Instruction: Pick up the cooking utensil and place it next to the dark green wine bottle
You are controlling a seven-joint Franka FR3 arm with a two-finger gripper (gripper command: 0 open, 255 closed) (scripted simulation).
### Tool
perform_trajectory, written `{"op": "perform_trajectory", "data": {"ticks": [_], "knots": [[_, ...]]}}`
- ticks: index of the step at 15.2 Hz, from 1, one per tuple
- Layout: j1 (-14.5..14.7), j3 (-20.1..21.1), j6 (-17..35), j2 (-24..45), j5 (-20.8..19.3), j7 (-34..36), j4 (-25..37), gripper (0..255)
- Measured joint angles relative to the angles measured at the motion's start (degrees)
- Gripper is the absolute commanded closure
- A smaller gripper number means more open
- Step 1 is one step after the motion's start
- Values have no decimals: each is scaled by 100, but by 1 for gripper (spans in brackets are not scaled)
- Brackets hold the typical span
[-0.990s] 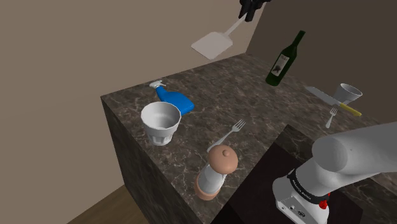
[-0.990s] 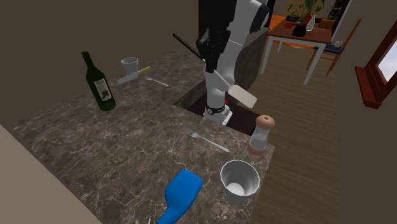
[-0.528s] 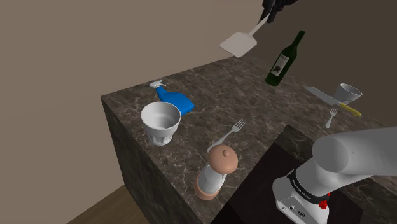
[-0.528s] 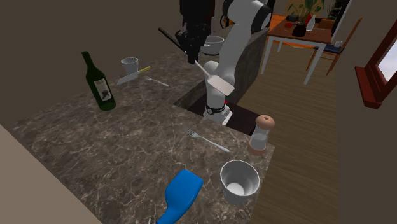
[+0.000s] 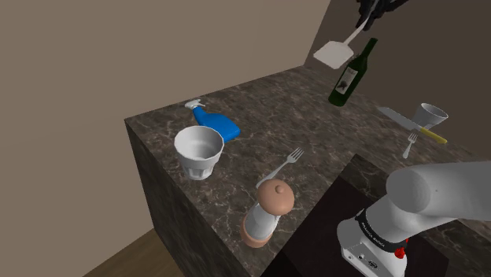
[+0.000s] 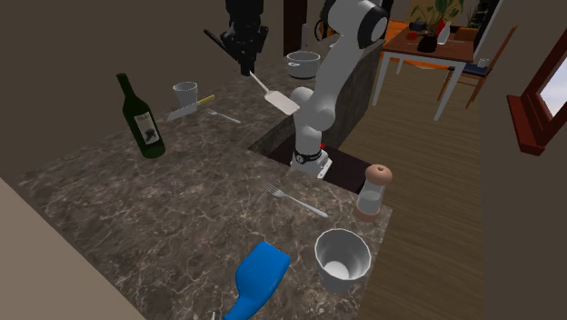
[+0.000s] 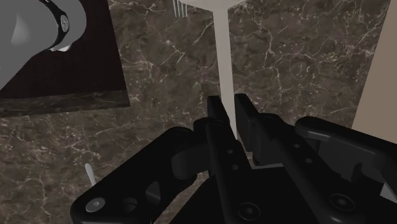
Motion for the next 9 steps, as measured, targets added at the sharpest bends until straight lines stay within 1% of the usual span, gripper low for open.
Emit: {"op": "perform_trajectory", "data": {"ticks": [2,5,9], "knots": [[-44,-238,18,12,-132,-299,-39,255],[-89,-572,138,-75,-290,-711,-277,255],[-190,-1047,200,-43,-551,-1293,-337,255]]}}
